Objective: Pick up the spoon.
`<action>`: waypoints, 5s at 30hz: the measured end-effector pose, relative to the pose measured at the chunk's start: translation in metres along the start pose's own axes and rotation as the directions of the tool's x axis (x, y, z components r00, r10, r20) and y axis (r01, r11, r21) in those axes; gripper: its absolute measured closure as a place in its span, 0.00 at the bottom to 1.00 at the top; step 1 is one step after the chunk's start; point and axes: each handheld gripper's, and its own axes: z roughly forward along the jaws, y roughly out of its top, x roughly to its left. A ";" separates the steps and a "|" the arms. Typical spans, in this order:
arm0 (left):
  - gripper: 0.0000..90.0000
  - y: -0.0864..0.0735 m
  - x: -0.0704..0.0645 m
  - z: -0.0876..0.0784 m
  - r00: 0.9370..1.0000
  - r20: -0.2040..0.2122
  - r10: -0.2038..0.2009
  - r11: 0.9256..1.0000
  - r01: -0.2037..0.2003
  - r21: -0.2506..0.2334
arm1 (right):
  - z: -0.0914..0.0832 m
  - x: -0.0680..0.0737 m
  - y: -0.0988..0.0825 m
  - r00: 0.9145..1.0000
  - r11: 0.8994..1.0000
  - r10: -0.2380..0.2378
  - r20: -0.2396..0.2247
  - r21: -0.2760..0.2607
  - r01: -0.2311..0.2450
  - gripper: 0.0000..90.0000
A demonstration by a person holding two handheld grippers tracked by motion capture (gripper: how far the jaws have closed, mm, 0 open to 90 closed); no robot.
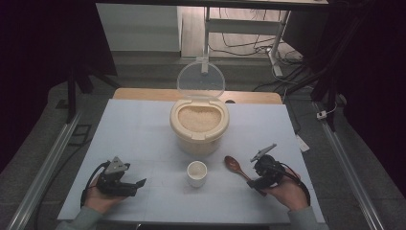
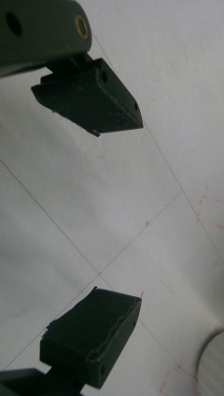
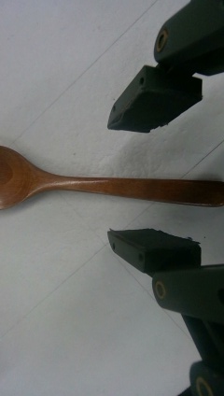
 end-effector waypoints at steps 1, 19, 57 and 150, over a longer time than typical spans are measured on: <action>0.15 0.000 0.000 0.000 1.000 0.000 0.001 1.000 -0.001 0.000 | 0.004 0.000 -0.001 1.000 1.000 0.001 -0.001 0.010 -0.001 0.46; 0.15 0.000 -0.002 0.001 1.000 0.002 0.015 1.000 -0.015 0.012 | 0.019 0.004 0.002 1.000 0.999 -0.013 0.023 0.052 0.012 0.64; 0.14 -0.001 -0.003 0.003 1.000 -0.005 0.029 0.999 -0.029 0.030 | -0.016 -0.002 -0.001 0.999 0.995 -0.014 -0.046 -0.097 0.010 0.88; 0.24 0.119 -0.110 -0.007 0.832 0.256 0.492 0.858 -0.513 0.017 | -0.026 0.091 0.078 0.854 0.853 -0.496 -0.154 -0.269 0.447 0.88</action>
